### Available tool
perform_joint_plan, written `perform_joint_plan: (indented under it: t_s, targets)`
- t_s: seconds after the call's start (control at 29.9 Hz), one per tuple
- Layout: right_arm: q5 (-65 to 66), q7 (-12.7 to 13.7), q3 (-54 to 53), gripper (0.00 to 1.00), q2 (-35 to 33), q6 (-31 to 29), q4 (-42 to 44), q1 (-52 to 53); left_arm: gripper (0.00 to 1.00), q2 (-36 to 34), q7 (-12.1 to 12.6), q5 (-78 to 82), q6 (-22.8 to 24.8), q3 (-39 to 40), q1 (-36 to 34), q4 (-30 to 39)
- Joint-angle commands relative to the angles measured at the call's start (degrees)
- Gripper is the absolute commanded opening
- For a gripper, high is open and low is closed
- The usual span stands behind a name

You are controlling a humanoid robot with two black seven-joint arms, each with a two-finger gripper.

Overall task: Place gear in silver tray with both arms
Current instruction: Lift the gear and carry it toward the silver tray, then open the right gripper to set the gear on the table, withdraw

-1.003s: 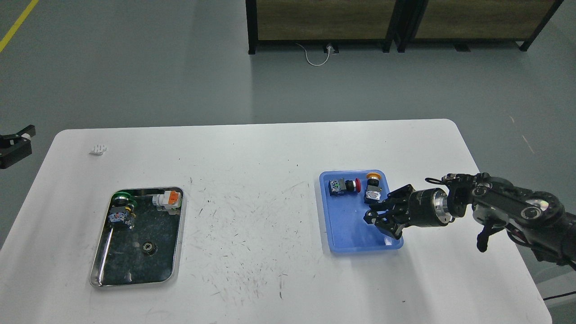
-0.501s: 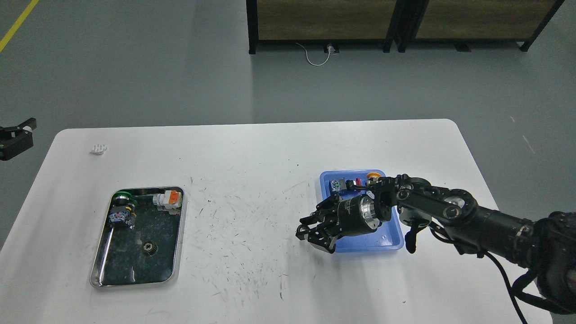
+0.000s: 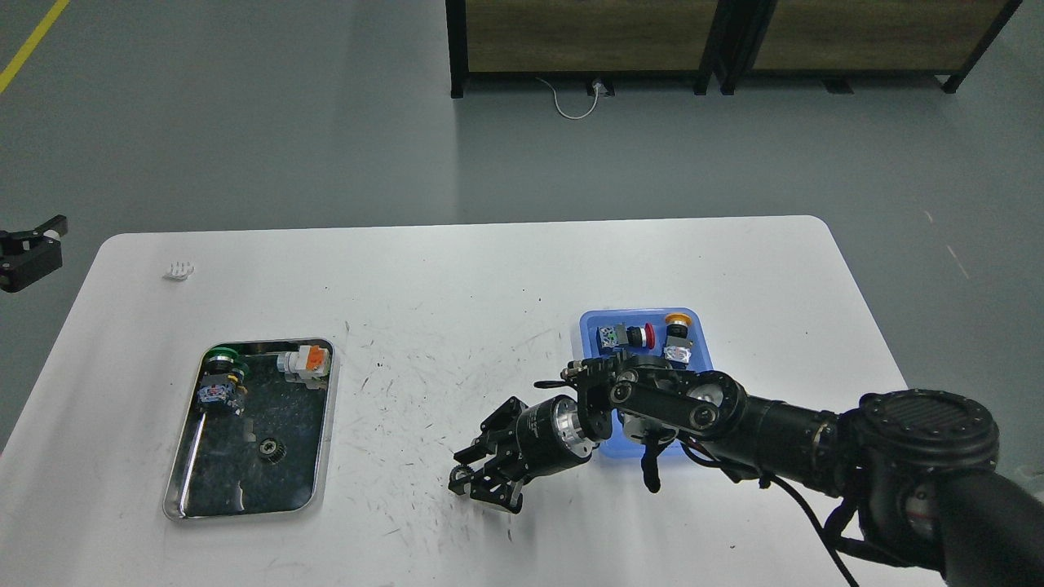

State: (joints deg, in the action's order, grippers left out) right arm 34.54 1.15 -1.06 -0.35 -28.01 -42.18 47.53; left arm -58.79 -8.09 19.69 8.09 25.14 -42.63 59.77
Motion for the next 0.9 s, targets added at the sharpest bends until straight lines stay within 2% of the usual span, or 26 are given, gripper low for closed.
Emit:
perform_joint_plan:
  t_s: [0.0, 0.23, 0.47, 0.74, 0.87]
  targets:
    - [0.0, -0.5, -0.2, 0.86, 0.3, 0.0, 2.4, 0.0, 0.98, -0.2, -0.2, 0.0, 0.1, 0.0, 0.0, 0.0]
    - [0.0, -0.6, -4.9, 0.98, 0.3, 0.0, 6.2, 0.1, 0.99, -0.2, -0.5, 0.0, 0.8, 0.0, -0.1, 0.7]
    - [-0.2, -0.7, -15.1, 0.98, 0.3, 0.6, 9.2, 3.7, 0.98, -0.3, -0.5, 0.1, 3.4, 0.0, -4.1, 3.2]
    - [-1.3, -1.0, -26.3, 0.98, -10.8, 1.6, 11.4, 8.4, 0.98, -0.3, -1.5, 2.0, 6.2, -0.8, -5.7, 9.1]
    - [-3.2, -0.9, -30.6, 0.98, -18.6, 1.6, 11.3, 8.6, 0.99, -0.5, -3.4, 7.7, 10.1, -1.4, -4.7, 14.8]
